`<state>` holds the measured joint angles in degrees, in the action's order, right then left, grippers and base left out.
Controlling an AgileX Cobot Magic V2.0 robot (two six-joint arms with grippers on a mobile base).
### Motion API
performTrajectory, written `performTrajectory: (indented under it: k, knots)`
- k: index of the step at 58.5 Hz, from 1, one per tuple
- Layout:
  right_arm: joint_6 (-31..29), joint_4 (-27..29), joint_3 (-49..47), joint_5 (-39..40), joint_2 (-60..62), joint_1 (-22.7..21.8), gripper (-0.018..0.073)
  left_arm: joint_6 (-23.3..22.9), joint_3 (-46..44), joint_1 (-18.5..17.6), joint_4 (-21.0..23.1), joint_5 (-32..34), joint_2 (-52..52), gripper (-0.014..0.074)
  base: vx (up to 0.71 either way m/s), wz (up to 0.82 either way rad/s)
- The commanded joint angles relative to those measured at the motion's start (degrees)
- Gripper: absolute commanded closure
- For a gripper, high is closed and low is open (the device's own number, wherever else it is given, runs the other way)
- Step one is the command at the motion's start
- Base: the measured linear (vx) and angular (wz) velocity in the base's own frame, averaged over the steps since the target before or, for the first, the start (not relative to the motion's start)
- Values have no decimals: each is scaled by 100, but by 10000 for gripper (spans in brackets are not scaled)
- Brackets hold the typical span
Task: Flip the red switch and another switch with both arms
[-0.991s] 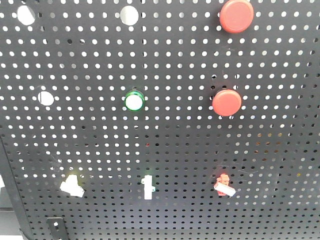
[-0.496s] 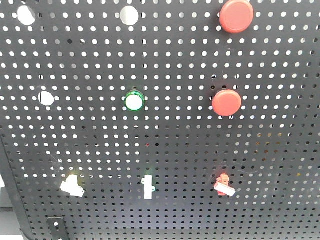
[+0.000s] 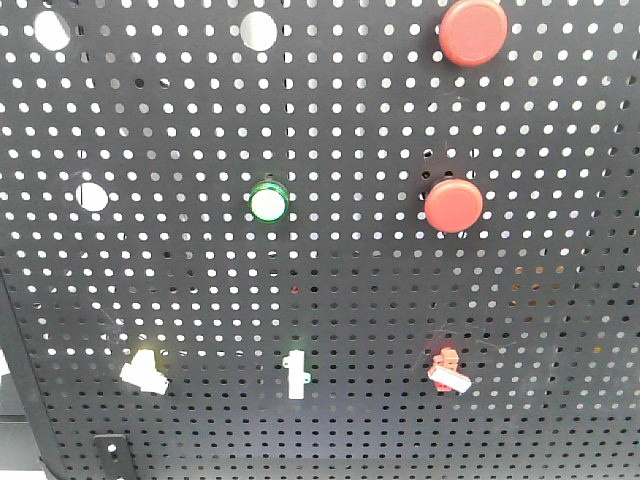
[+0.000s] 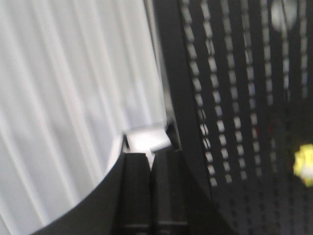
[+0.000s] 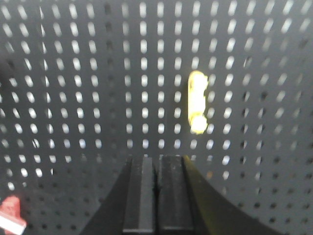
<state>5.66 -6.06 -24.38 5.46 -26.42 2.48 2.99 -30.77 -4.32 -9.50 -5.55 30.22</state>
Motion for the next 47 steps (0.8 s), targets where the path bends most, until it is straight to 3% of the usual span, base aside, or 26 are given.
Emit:
performTrajectory:
  k: [1, 9, 20, 26, 40, 47]
  knots:
    - [8, 9, -198, 449, -90, -40, 566, 140, -186, -284, 70, 635, 487, 594, 0, 0]
    - [8, 9, -198, 423, -90, -40, 566, 79, -186, -938, 82, 1555, 1162, 594, 0, 0]
    - [8, 9, -198, 423, -90, -40, 566, -474, -186, -1693, 82, 2042, 1927, 594, 0, 0]
    - [8, 9, -198, 423, -90, -40, 566, -512, -198, -1825, 93, 2381, 2263, 594, 0, 0]
    - [8, 9, -198, 417, -90, -40, 566, -512, -198, -1837, 886, 2590, 2601, 594, 0, 0]
    - [8, 9, -198, 417, -90, -40, 566, -512, -249, -1837, 950, 2747, 2616, 594, 0, 0]
